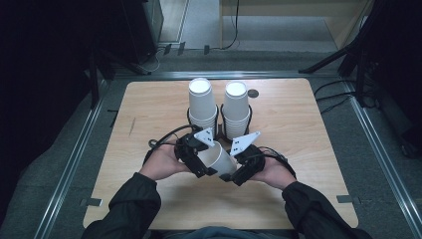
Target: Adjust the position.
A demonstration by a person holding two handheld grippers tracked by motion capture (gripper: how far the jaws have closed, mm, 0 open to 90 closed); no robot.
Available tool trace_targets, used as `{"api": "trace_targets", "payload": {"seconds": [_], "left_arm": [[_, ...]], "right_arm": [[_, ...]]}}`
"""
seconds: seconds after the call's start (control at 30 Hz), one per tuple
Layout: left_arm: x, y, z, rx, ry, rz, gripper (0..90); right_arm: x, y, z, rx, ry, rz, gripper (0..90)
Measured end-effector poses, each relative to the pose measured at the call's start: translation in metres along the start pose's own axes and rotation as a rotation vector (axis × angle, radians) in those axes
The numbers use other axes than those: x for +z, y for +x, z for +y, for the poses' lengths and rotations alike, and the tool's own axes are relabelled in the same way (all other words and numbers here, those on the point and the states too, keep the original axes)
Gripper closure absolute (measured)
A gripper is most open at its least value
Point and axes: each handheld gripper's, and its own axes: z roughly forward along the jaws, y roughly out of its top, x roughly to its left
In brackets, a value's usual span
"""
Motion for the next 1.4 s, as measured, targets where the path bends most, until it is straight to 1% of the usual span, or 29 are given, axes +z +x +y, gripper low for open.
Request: {"api": "trace_targets", "payload": {"seconds": [0.07, 0.1, 0.13, 0.2, 0.27, 0.33, 0.4, 0.43, 0.53, 0.67, 0.73, 0.8, 0.83, 0.87, 0.9, 0.97, 1.0, 1.17, 1.2, 1.23, 1.27, 1.33, 1.4], "left_arm": [[0.001, -0.001, 0.001, -0.002, 0.003, 0.002, 12.6], [0.001, -0.001, 0.001, -0.006, 0.002, -0.002, 12.4], [0.001, -0.001, 0.001, -0.006, 0.003, -0.005, 12.2], [0.000, -0.001, 0.000, -0.006, -0.003, -0.006, 11.2], [0.000, 0.000, -0.001, -0.021, -0.014, -0.013, 9.8], [0.000, 0.001, -0.001, -0.044, -0.009, -0.011, 8.5], [0.000, 0.002, -0.001, -0.070, -0.026, 0.006, 5.2], [-0.001, 0.003, -0.001, -0.087, -0.035, 0.003, 0.0], [-0.005, 0.005, -0.004, -0.103, -0.074, -0.012, 0.0], [-0.008, 0.008, -0.007, -0.106, -0.105, -0.005, 0.0], [-0.010, 0.009, -0.009, -0.120, -0.108, -0.022, 0.0], [-0.010, 0.010, -0.011, -0.128, -0.116, -0.027, 0.0], [-0.011, 0.010, -0.012, -0.134, -0.116, -0.025, 0.0], [-0.012, 0.011, -0.012, -0.131, -0.114, -0.022, 0.0], [-0.012, 0.011, -0.013, -0.137, -0.121, -0.019, 0.0], [-0.014, 0.013, -0.015, -0.135, -0.135, -0.012, 0.0], [-0.014, 0.013, -0.016, -0.149, -0.149, -0.013, 0.0], [-0.019, 0.015, -0.021, -0.174, -0.201, -0.005, 1.4], [-0.020, 0.016, -0.023, -0.183, -0.205, -0.013, 1.4], [-0.021, 0.017, -0.024, -0.186, -0.214, -0.012, 1.4], [-0.021, 0.017, -0.026, -0.190, -0.215, -0.008, 1.4], [-0.021, 0.018, -0.029, -0.203, -0.226, -0.011, 1.3], [-0.020, 0.019, -0.032, -0.208, -0.227, -0.004, 1.3]], "right_arm": [[0.000, 0.002, 0.001, -0.007, 0.001, -0.001, 18.3], [0.000, 0.002, 0.001, -0.019, -0.002, 0.003, 21.7], [0.000, 0.003, 0.001, -0.015, -0.001, 0.013, 22.3], [-0.001, 0.003, 0.001, -0.022, -0.004, 0.013, 22.9], [-0.002, 0.004, 0.002, -0.020, -0.004, 0.012, 23.1], [-0.003, 0.004, 0.002, -0.020, -0.006, 0.014, 23.1], [-0.004, 0.003, 0.002, -0.020, -0.010, 0.002, 23.0], [-0.005, 0.003, 0.002, -0.012, -0.011, 0.002, 23.1], [-0.007, 0.001, 0.001, -0.007, -0.017, -0.003, 23.1], [-0.010, -0.001, 0.000, 0.002, -0.030, -0.016, 23.0], [-0.012, -0.003, -0.001, 0.015, -0.035, -0.012, 22.8], [-0.014, -0.005, -0.002, 0.042, -0.044, 0.005, 22.8], [-0.015, -0.006, -0.003, 0.046, -0.047, 0.000, 22.8], [-0.016, -0.008, -0.003, 0.055, -0.048, 0.000, 22.8], [-0.017, -0.008, -0.003, 0.062, -0.050, 0.001, 22.8], [-0.019, -0.009, -0.004, 0.068, -0.058, -0.002, 22.8], [-0.020, -0.010, -0.004, 0.072, -0.059, -0.002, 22.8], [-0.026, -0.011, -0.005, 0.095, -0.068, -0.016, 22.8], [-0.027, -0.012, -0.006, 0.097, -0.071, -0.019, 22.8], [-0.029, -0.012, -0.006, 0.102, -0.073, -0.025, 22.8], [-0.030, -0.012, -0.006, 0.105, -0.078, -0.018, 22.8], [-0.033, -0.013, -0.007, 0.105, -0.081, -0.029, 22.8], [-0.036, -0.013, -0.007, 0.109, -0.082, -0.039, 22.8]]}}
